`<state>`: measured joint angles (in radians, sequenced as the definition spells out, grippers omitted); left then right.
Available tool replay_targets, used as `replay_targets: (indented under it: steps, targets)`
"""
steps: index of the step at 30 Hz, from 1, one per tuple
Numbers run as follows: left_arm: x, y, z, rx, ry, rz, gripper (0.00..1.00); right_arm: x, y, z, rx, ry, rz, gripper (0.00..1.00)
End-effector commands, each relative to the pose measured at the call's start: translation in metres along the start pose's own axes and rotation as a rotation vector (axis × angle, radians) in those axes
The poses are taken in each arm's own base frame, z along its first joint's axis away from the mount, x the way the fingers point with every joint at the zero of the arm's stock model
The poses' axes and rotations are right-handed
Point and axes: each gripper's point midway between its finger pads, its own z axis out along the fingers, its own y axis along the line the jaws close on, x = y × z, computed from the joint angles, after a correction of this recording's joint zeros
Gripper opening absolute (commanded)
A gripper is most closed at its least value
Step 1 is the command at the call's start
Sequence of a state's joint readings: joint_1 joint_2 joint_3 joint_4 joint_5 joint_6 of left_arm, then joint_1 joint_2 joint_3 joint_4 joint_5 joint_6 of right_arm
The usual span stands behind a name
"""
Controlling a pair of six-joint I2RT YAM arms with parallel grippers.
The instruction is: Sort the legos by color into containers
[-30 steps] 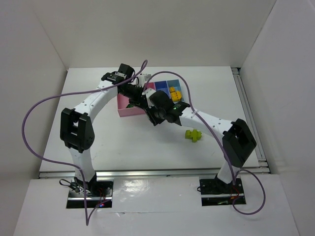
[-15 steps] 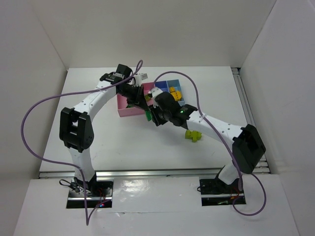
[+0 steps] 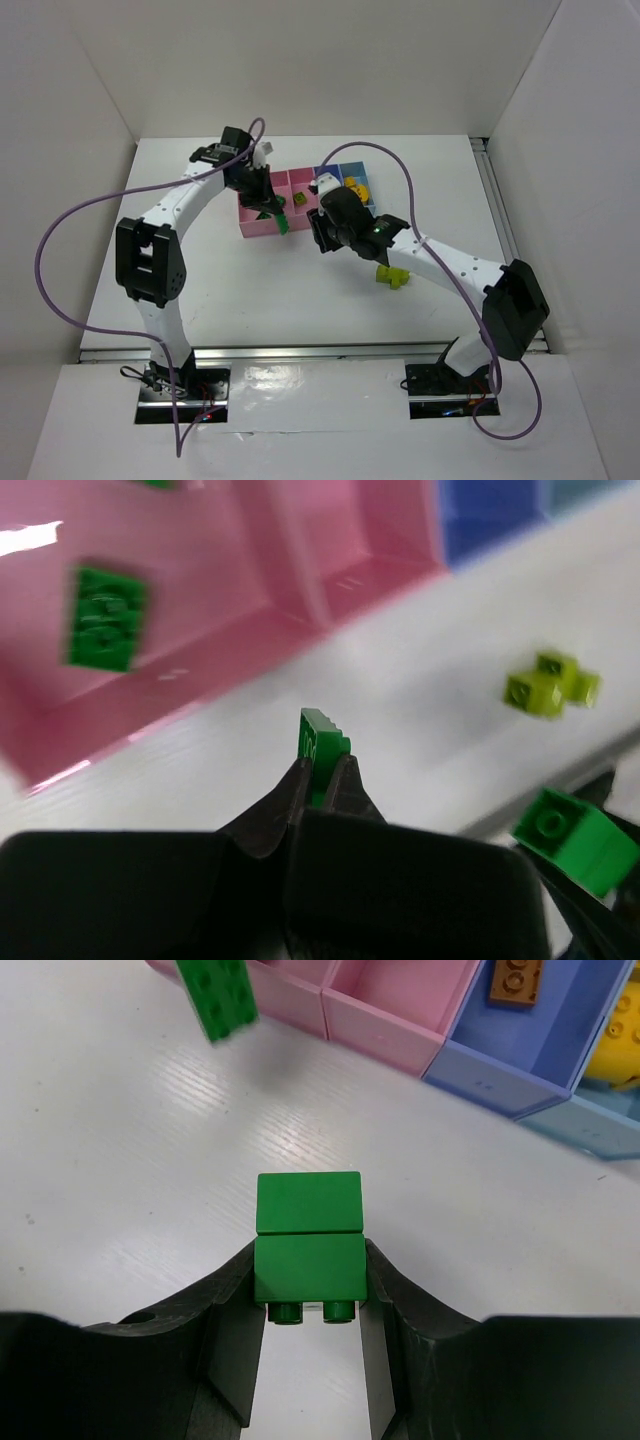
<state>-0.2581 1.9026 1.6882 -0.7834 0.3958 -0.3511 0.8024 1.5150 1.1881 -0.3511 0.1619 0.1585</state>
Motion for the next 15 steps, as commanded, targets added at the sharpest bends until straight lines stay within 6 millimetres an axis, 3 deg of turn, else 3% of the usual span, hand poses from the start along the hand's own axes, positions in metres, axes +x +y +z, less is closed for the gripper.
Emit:
replay_targets:
  steps: [1, 2, 4, 5, 6, 11, 12, 13, 14, 15]
  targets:
    - [-0.048, 0.038, -0.03, -0.19, -0.193, -0.15, 0.0, -0.021, -0.006, -0.014, 0.031, -0.095, 0.044, 0.13]
    - [-0.055, 0.054, -0.027, -0.249, -0.213, -0.197, 0.0, -0.02, -0.005, -0.012, 0.029, -0.102, 0.056, 0.13]
    - [-0.063, 0.058, -0.019, -0.259, -0.215, -0.208, 0.0, -0.025, -0.005, -0.015, 0.025, -0.12, 0.06, 0.13]
    - [-0.077, 0.058, -0.022, -0.253, -0.245, -0.217, 0.0, -0.025, -0.005, -0.015, 0.025, -0.12, 0.06, 0.13]
    - [-0.075, 0.065, -0.008, -0.264, -0.212, -0.24, 0.0, -0.025, -0.005, -0.015, 0.025, -0.12, 0.06, 0.13]
    - [-0.099, 0.073, 0.001, -0.277, -0.243, -0.263, 0.0, -0.026, -0.007, -0.013, 0.025, -0.113, 0.063, 0.13]
    - [-0.099, 0.075, 0.003, -0.28, -0.235, -0.255, 0.07, -0.028, -0.006, -0.015, 0.025, -0.114, 0.064, 0.13]
    - [-0.1, 0.073, 0.005, -0.273, -0.229, -0.255, 0.25, -0.028, -0.006, -0.015, 0.025, -0.114, 0.064, 0.13]
    - [-0.103, 0.072, 0.003, -0.274, -0.227, -0.245, 0.6, -0.028, -0.006, -0.015, 0.025, -0.114, 0.064, 0.13]
    - [-0.103, 0.069, 0.007, -0.248, -0.215, -0.235, 0.73, -0.032, -0.006, -0.016, 0.023, -0.123, 0.065, 0.13]
